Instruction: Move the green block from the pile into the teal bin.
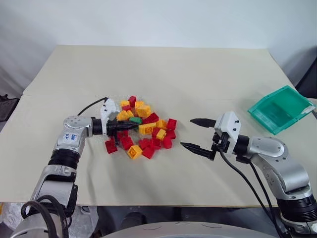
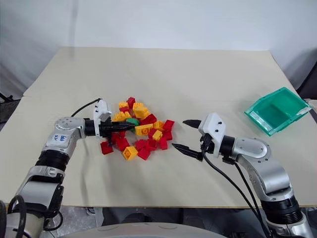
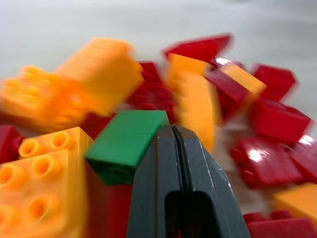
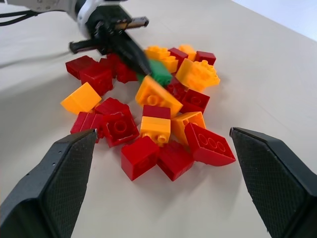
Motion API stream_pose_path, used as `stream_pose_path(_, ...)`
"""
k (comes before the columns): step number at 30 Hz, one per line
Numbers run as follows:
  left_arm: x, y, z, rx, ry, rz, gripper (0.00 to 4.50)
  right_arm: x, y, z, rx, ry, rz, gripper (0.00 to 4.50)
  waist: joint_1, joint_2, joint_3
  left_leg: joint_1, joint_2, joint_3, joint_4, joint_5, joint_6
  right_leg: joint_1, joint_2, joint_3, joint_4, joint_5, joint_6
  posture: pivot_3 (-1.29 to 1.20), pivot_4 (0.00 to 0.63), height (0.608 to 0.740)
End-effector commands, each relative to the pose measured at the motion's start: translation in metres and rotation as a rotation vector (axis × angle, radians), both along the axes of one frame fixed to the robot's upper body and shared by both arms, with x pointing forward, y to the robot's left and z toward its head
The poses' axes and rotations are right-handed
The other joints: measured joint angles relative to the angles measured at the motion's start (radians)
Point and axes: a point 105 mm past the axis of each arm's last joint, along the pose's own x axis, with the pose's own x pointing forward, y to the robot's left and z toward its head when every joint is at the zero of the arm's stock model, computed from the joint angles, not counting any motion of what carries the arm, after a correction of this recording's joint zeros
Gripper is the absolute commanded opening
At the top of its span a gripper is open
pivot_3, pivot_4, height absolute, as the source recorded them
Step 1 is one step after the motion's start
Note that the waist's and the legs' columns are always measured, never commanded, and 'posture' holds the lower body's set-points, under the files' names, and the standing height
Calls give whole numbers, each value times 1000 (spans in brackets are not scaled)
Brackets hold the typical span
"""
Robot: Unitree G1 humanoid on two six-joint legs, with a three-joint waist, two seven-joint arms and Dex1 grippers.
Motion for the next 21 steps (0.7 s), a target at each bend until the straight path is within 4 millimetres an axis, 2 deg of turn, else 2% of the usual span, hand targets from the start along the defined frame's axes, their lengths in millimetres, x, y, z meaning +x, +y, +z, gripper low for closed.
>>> stream_pose_path(1, 4, 2, 13, -56, -37, 30, 22, -2, 1, 15, 15, -62, 17, 4500, 0, 0, 0, 0, 0, 0, 0, 0, 0, 0, 0, 0, 0, 0, 0, 0, 150, 740)
stream_pose_path(4, 4, 7, 20, -95, -41, 60, 22, -1, 1, 16, 15, -64, 18, 4500, 1, 0, 0, -3, 0, -1, 1, 0, 0, -1, 0, -1, -1, 1, 1, 0, 150, 740)
stream_pose_path(7, 1, 18, 17, -29, 8, 90, 22, -1, 1, 16, 14, -65, 18, 4500, -1, 0, 0, -4, 0, -1, 1, 0, 0, -1, 0, -1, -2, 1, 1, 0, 150, 740)
stream_pose_path(10, -10, 36, 27, 9, 13, 114, 535, -1, -2, 17, 11, -64, 14, 4500, -4, 0, 0, -4, 0, -1, 1, 0, 0, -2, 0, -1, -2, 1, 1, 0, 150, 740)
stream_pose_path(16, -46, 65, 42, 61, 48, 151, 2317, -1, -6, 15, 7, -59, 14, 4500, -12, 0, 0, -5, 4, -2, 1, 0, 1, -2, -1, -1, -2, 1, 1, 0, 150, 740)
stream_pose_path(21, -67, 73, 44, 104, 69, 166, 3769, 1, -5, 15, 10, -57, 20, 4500, -15, 0, 0, -5, 4, -3, 1, -1, 1, -2, -3, -1, -2, 1, 1, 0, 150, 740)
